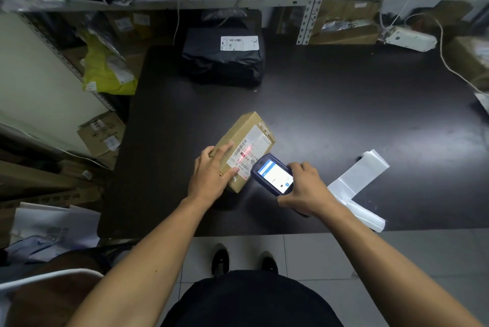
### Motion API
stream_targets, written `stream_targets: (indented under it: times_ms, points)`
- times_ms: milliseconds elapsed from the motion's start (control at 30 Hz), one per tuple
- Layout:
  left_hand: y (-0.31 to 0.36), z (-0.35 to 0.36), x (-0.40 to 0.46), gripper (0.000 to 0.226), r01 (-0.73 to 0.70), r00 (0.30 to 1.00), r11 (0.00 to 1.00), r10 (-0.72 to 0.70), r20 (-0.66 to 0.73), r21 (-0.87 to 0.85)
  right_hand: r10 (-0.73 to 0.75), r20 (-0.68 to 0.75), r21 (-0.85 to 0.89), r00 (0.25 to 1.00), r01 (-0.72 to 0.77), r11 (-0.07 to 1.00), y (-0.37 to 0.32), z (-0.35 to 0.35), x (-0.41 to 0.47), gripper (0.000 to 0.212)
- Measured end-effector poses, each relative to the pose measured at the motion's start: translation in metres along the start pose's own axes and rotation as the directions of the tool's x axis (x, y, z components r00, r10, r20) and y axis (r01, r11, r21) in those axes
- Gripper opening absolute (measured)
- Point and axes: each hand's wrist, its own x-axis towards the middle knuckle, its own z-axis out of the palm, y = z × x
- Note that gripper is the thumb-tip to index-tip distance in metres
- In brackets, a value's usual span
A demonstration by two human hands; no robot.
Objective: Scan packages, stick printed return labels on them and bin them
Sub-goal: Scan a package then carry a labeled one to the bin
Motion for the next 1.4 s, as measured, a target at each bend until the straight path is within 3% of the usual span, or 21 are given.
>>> stream_targets:
  times_ms: [600, 1200, 1400]
  points:
    - [0.005, -0.014, 0.001, 0.063, -0.056, 0.998, 0.99, 0.052, 0.034, 0.131, -0.006, -0.015, -0.025, 1.0, 0.006, 1.0, 0.007, -0.017, -0.011, 0.08]
    - [0.009, -0.013, -0.001, 0.063, -0.05, 0.999, 0.986, 0.047, 0.023, 0.162, -0.034, -0.064, 0.014, 0.997, 0.035, 0.999, 0.007, -0.027, -0.018, 0.082]
    - [0.01, -0.014, -0.001, 0.063, -0.049, 0.999, 0.985, 0.045, 0.028, 0.163, 0.004, -0.022, -0.05, 1.0, -0.005, 0.999, 0.008, -0.028, -0.019, 0.079]
